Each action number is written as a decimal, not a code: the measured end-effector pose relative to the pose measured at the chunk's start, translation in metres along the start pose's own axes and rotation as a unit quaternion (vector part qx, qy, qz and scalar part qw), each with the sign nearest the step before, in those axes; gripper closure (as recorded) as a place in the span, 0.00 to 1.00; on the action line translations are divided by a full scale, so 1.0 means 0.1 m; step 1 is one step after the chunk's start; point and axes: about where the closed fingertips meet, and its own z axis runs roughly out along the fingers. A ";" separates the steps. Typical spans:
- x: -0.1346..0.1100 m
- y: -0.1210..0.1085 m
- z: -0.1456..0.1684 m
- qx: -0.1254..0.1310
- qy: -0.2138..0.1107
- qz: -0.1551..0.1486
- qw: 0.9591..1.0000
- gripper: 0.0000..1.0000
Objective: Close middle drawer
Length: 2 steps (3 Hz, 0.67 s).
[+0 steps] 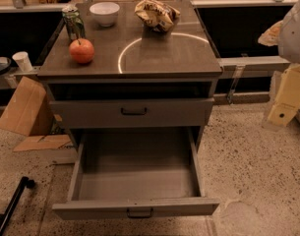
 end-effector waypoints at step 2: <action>0.01 0.03 0.39 -0.021 -0.002 -0.025 0.999 0.00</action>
Offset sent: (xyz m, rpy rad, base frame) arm 0.0244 0.0131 -0.1230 -0.0088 0.1266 0.1769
